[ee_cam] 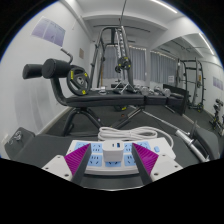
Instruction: Unplug charger
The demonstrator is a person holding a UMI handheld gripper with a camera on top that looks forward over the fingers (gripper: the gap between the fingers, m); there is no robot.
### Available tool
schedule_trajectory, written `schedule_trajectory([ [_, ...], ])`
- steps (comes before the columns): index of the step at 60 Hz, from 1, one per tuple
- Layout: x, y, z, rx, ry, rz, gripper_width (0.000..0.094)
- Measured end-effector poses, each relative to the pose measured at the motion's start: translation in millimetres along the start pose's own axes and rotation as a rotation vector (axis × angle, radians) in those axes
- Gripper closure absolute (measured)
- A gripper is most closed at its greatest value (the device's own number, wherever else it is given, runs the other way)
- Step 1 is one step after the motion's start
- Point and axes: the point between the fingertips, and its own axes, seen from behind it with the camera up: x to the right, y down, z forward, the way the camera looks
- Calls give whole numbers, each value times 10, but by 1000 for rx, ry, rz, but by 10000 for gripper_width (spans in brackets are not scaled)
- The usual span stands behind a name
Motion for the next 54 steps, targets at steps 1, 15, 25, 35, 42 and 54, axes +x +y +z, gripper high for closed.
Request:
schedule_trajectory([
  [1,6,6,24,-2,1,1,92],
  [15,35,37,214,-35,6,-12,641],
  [25,97,-491,-9,103,-11,22,734],
  [35,763,-1419,-421,178,26,111,737],
  [42,1407,-1446,-491,134,85,86,735],
  [54,2225,-647,-305,-74,164,18,733],
])
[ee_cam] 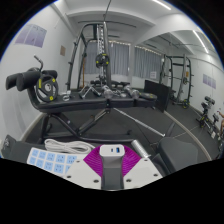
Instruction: Unplug charger
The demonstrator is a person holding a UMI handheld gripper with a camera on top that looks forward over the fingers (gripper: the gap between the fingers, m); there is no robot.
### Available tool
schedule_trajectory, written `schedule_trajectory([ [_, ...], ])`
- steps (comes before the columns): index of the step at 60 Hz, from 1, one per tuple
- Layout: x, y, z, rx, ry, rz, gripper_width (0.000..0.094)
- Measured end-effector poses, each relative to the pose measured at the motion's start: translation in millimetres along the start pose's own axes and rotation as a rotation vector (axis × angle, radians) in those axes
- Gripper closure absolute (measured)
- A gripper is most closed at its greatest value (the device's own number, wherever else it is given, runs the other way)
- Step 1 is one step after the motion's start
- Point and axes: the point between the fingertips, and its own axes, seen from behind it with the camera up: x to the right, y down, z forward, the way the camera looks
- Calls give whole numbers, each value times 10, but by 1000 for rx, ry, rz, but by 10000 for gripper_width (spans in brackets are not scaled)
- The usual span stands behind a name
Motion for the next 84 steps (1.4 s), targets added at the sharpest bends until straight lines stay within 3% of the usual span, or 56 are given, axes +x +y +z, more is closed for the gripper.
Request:
schedule_trajectory([
  [9,167,685,238,-144,-9,-3,704],
  [24,155,1164,512,-240,-26,4,605],
  [27,160,1115,552,-222,-26,-6,569],
  [31,134,1152,561,-242,-30,-5,374],
  [35,212,1106,565,-229,0,-25,253],
  [42,284,1057,491,-216,17,-49,85],
  [46,295,975,348,-201,17,-18,75],
  [57,235,561,-751,-121,8,17,80],
  [68,73,595,-2268,-163,-23,76,82],
  [84,-129,728,-3897,-141,-37,42,80],
])
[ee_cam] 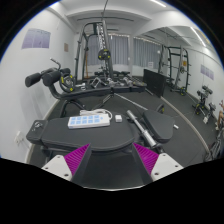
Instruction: Unplug charger
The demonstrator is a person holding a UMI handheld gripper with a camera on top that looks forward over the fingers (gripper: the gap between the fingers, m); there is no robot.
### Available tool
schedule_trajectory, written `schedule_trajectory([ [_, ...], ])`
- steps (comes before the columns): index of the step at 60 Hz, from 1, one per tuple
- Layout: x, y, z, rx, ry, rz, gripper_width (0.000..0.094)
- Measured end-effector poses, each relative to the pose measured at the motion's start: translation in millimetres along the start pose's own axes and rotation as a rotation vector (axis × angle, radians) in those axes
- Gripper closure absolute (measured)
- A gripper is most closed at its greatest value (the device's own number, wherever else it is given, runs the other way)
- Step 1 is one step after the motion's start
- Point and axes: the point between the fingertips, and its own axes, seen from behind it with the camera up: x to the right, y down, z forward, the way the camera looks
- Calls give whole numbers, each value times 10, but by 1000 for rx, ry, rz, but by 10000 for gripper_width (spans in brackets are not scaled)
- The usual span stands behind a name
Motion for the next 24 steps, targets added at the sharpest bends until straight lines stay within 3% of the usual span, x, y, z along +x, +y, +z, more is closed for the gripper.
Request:
schedule_trajectory([
  [24,-425,84,-919,78,-50,-72,80],
])
